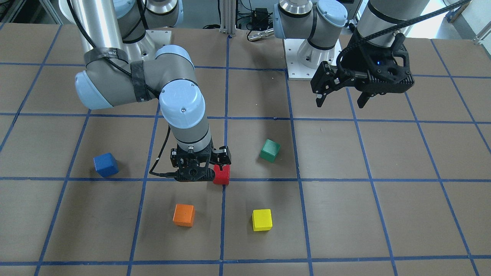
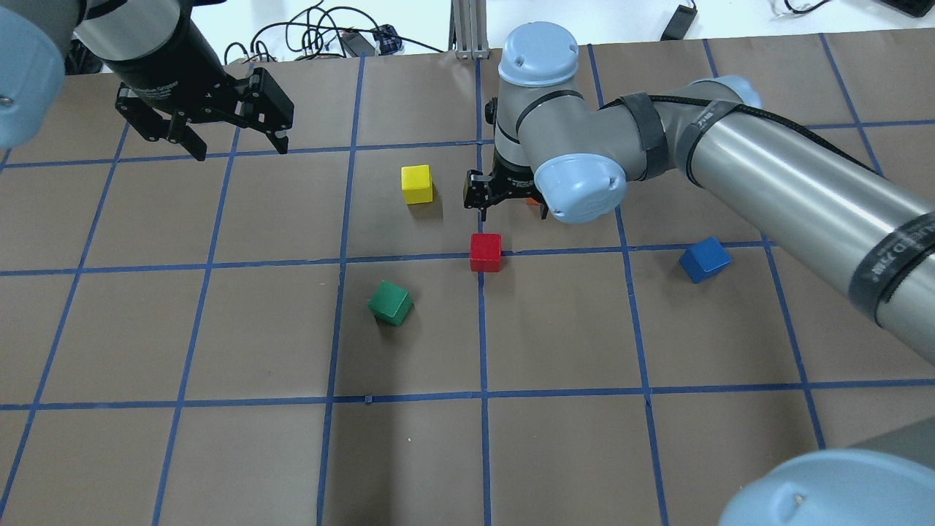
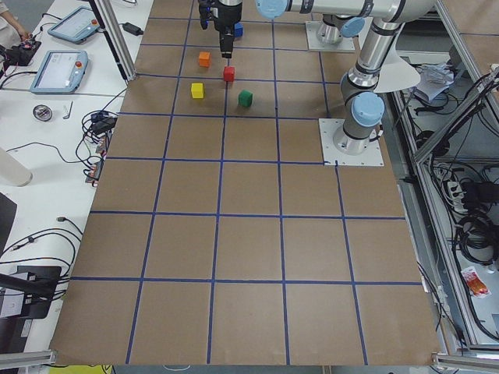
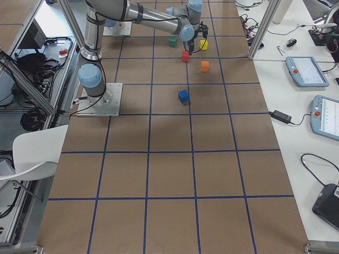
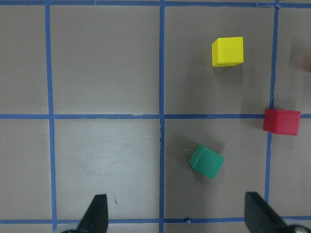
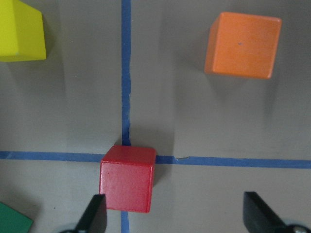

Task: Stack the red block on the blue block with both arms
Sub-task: 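Lower the right gripper onto the red cube and close on it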

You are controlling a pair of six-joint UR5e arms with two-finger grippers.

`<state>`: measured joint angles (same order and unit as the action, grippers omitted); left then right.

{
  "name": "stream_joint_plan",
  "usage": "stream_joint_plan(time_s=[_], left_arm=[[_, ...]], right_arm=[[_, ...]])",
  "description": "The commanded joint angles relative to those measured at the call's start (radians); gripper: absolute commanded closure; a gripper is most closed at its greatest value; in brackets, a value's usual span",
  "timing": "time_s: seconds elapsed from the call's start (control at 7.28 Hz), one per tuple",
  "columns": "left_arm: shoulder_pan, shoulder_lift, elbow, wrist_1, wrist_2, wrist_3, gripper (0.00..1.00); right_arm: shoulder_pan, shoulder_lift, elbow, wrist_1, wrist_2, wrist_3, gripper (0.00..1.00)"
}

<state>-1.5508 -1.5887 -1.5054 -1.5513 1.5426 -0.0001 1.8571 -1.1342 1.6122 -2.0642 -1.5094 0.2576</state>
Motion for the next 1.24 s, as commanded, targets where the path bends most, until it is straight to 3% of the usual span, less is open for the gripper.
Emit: stream_joint_plan(time_s=[0.0,0.82,1.1], left_arm=[[0.0,0.004,-0.002,-0.001,-0.001,0.002,0.0],[0.0,-0.008,-0.001,0.002,-0.01,-0.005,0.0],[0.0,-0.002,-0.001,-0.003,-0.01,-0.006,0.0]], right_arm=[[0.026,0.056,0.0,-0.06,0.009,0.0,0.0],[0.04,0.12,0.008,-0.105,0.018,0.038,0.0],[0.04,0.123,0.006,-0.106,0.018,0.04,0.8]])
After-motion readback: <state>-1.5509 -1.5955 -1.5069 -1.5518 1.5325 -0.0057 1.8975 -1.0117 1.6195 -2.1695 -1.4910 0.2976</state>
